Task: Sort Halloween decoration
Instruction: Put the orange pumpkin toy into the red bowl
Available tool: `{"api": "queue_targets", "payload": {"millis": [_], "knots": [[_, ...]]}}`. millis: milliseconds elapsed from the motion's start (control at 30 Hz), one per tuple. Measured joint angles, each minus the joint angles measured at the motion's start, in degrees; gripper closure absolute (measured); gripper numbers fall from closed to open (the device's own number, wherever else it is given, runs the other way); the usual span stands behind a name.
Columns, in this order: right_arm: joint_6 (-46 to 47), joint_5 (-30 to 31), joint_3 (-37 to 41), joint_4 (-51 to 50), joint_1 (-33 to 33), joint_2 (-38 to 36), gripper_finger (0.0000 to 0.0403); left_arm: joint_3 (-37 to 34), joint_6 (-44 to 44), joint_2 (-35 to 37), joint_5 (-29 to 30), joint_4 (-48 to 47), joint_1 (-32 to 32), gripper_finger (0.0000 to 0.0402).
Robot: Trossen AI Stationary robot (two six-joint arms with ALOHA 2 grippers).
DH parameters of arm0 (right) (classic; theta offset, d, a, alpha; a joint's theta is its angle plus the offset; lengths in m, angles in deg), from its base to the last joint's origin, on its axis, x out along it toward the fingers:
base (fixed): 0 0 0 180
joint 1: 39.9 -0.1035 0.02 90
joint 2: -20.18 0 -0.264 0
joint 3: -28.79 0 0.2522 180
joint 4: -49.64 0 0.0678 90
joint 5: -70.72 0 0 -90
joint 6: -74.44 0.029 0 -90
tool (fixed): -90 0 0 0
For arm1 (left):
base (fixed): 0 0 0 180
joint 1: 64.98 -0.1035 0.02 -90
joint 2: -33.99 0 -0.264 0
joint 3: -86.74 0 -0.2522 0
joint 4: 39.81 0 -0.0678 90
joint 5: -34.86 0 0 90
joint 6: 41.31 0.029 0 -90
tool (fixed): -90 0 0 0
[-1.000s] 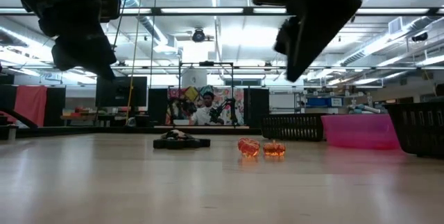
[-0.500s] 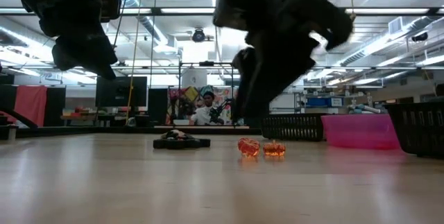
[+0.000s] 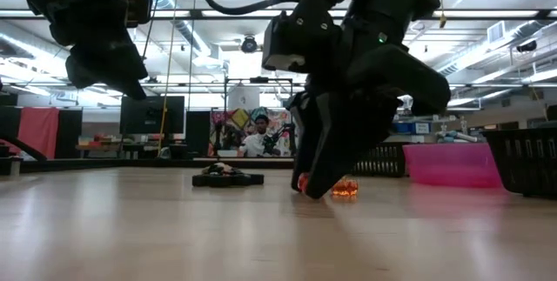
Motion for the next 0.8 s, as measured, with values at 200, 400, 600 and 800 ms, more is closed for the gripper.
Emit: {"api": "queue_targets", "payload": {"millis": [200, 400, 600, 800], "knots": [[-1.41, -0.02, 0.33, 0.16, -0.11, 0.15, 0.0255, 0.00, 0.02, 0.00, 0.00, -0.08, 0.00, 0.0239], [-1.55, -0.08, 0.40, 0.27, -0.15, 0.22, 0.0303, -0.01, 0.00, 0.00, -0.02, -0.24, 0.00, 0.0239], [-1.55, -0.26, 0.07, 0.02, -0.11, 0.30, 0.0317, 0.00, 0.20, 0.00, -0.02, -0.31, 0.00, 0.0239], [-1.57, -0.26, -0.76, -0.65, 0.00, 0.31, 0.0318, 0.00, 0.22, 0.00, -0.02, -0.33, 0.00, 0.0239]]}}
